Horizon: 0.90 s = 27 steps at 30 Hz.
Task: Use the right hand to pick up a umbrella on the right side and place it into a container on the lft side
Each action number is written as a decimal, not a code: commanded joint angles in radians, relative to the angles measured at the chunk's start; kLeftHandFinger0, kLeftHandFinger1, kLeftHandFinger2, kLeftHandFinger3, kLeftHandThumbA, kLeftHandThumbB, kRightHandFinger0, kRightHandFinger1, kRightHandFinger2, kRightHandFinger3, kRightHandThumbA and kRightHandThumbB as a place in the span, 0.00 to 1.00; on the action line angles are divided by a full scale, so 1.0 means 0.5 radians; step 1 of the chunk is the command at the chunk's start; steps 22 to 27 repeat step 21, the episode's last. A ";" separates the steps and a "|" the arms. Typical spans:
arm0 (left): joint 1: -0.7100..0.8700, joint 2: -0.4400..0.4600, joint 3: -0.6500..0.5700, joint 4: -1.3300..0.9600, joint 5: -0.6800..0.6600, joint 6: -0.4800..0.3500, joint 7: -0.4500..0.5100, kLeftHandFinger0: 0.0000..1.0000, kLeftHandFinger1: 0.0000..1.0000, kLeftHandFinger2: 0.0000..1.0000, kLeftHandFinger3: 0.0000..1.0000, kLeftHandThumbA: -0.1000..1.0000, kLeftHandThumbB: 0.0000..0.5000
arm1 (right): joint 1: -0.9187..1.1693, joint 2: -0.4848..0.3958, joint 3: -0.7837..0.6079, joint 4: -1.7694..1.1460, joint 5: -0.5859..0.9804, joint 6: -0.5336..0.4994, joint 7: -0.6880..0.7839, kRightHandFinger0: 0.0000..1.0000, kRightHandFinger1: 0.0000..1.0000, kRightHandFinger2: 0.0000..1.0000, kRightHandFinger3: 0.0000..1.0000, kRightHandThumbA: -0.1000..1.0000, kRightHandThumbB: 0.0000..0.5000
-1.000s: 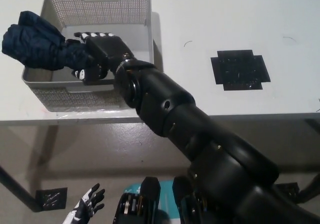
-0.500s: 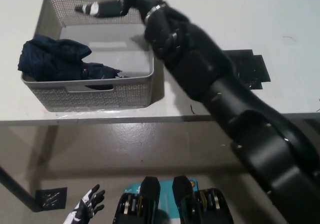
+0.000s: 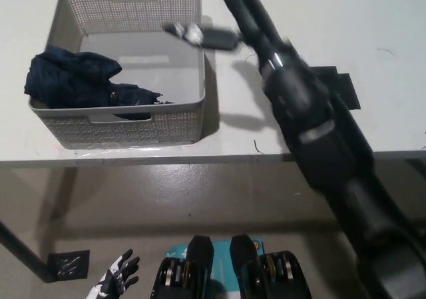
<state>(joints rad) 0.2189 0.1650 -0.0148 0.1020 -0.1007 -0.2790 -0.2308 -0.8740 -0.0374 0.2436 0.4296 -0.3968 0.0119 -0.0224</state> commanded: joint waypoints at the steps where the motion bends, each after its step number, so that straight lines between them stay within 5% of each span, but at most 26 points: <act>1: 0.072 0.036 0.047 -0.048 -0.053 -0.037 0.003 1.00 1.00 1.00 1.00 1.00 0.45 | 1.071 -0.303 -0.416 -2.259 0.860 -0.193 -0.037 1.00 1.00 1.00 1.00 1.00 0.97; 5: 0.092 0.020 0.041 -0.046 -0.055 -0.021 0.008 1.00 1.00 1.00 1.00 1.00 0.45 | 1.724 -0.323 -0.349 -2.204 0.911 -0.618 -0.136 1.00 1.00 1.00 1.00 1.00 1.00; 14: 0.062 0.004 0.041 -0.040 -0.048 -0.047 0.020 1.00 1.00 1.00 1.00 1.00 0.44 | 2.221 -0.384 -0.328 -1.938 1.077 -0.828 -0.042 1.00 1.00 1.00 1.00 1.00 0.99; 16: 0.047 0.005 0.045 -0.054 -0.049 -0.027 0.024 1.00 1.00 1.00 1.00 1.00 0.47 | 2.278 -0.394 -0.289 -1.805 1.205 -0.892 0.043 1.00 1.00 1.00 1.00 1.00 0.85; 21: 0.069 0.007 0.039 -0.061 -0.047 -0.041 0.016 1.00 1.00 1.00 1.00 1.00 0.43 | 2.389 -0.292 -0.244 -1.454 1.166 -0.929 0.104 1.00 1.00 1.00 1.00 1.00 0.69; 27: 0.069 0.007 0.039 -0.061 -0.047 -0.041 0.016 1.00 1.00 1.00 1.00 1.00 0.43 | 2.389 -0.292 -0.244 -1.454 1.166 -0.929 0.104 1.00 1.00 1.00 1.00 1.00 0.69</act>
